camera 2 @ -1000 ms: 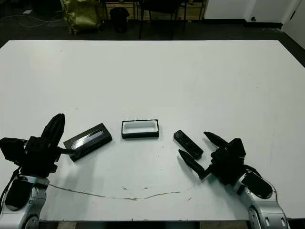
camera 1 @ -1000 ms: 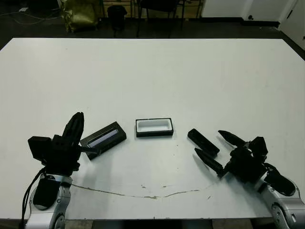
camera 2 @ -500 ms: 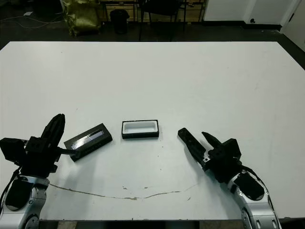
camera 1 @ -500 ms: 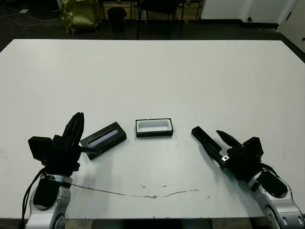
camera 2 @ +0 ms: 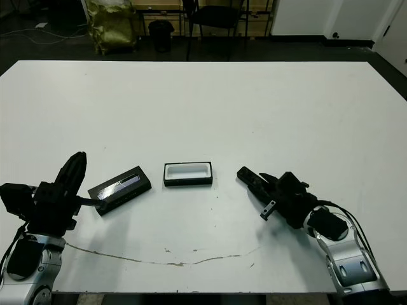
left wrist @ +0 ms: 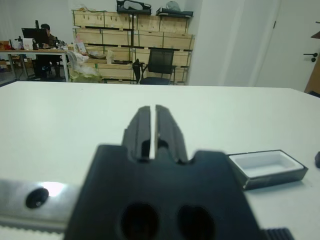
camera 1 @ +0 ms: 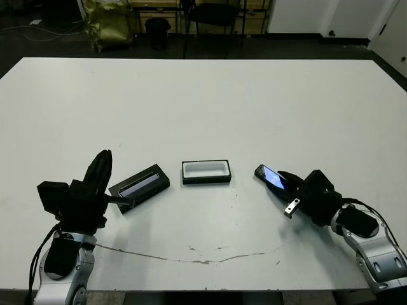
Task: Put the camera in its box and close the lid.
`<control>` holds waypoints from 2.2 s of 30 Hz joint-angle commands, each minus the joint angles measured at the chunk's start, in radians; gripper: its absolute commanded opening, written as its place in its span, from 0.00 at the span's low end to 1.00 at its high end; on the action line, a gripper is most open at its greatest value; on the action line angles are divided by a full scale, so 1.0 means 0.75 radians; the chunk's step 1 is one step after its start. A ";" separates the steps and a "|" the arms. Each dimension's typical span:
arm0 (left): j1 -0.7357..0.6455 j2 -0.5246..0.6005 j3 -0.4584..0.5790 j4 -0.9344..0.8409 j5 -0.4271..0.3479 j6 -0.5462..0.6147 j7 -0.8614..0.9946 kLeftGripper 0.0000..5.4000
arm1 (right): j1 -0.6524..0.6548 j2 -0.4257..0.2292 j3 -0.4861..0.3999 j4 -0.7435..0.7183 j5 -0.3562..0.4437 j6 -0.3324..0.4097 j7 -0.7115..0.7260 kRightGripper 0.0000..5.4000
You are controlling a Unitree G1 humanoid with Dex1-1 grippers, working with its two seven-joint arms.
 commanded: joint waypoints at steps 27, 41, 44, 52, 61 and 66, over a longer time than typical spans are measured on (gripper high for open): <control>0.015 0.008 -0.003 0.014 0.007 0.028 0.011 0.00 | -0.109 -0.026 -0.311 -0.031 0.680 0.533 0.403 0.14; 0.006 0.000 -0.012 0.016 0.001 0.028 0.015 0.00 | -0.301 -0.045 -0.294 -0.095 0.668 0.612 0.350 0.14; 0.000 0.007 -0.012 0.036 0.010 0.000 0.004 0.00 | -0.347 -0.051 -0.255 -0.066 0.620 0.570 0.372 0.14; -0.002 0.004 -0.016 0.034 0.018 -0.004 0.011 0.00 | -0.575 -0.136 -0.091 -0.055 0.432 0.579 0.413 0.14; 0.003 0.000 -0.013 0.034 0.011 0.002 0.016 0.00 | -0.887 -0.033 0.096 0.230 0.326 0.488 0.634 0.13; 0.009 -0.002 -0.012 0.028 0.010 0.000 0.017 0.00 | -0.969 0.017 0.183 0.337 0.244 0.351 0.736 0.13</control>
